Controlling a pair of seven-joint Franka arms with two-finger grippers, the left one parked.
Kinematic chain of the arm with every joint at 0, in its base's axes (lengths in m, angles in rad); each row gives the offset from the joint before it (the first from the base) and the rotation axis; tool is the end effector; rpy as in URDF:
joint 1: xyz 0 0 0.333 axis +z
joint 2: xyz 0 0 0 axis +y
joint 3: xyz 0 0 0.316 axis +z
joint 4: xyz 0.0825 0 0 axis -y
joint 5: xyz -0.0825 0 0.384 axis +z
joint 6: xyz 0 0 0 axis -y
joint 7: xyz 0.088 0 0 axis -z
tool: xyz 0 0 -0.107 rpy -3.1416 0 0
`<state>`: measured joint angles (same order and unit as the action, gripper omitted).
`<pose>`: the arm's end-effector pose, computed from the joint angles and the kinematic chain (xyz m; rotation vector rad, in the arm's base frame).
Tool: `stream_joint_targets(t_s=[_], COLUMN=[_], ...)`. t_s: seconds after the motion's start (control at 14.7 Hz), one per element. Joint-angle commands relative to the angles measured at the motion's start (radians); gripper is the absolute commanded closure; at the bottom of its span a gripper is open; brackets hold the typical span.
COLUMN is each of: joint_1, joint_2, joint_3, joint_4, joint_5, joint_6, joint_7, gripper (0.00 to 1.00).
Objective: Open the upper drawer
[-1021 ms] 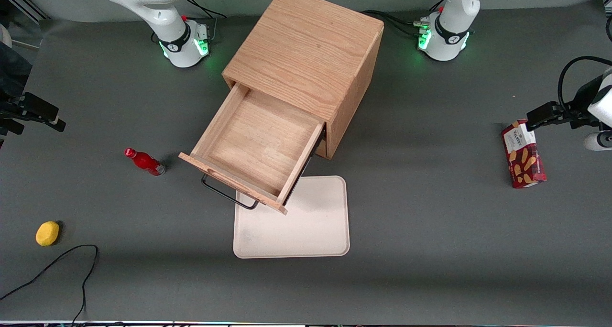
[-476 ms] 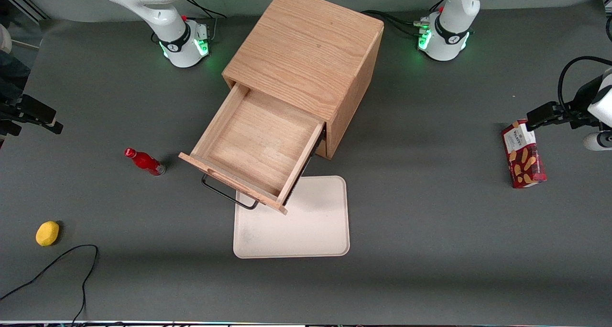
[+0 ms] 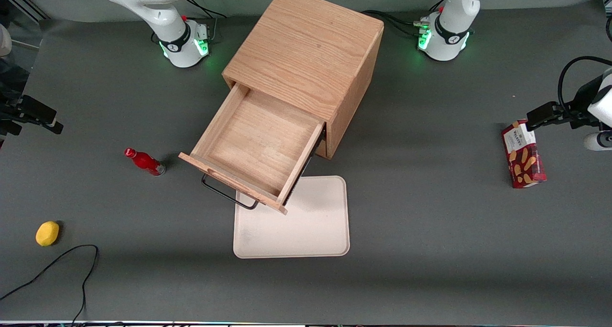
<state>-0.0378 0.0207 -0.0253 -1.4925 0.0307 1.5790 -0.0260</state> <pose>0.5616 -0.0320 0.6508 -3.1121 0.0565 -0.1044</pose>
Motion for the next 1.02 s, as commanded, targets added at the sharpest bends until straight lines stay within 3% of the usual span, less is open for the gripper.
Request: stream_joint_targets(t_s=[0.0,0.95], joint_1=[0.019,0.019], joint_2=[-0.022,-0.019], joint_3=[-0.009,-0.007], joint_4=[-0.017,-0.017], joint_5=[-0.043,-0.034], joint_6=[-0.019,-0.025], joint_7=[0.014,0.011], gripper=[0.0,0.0])
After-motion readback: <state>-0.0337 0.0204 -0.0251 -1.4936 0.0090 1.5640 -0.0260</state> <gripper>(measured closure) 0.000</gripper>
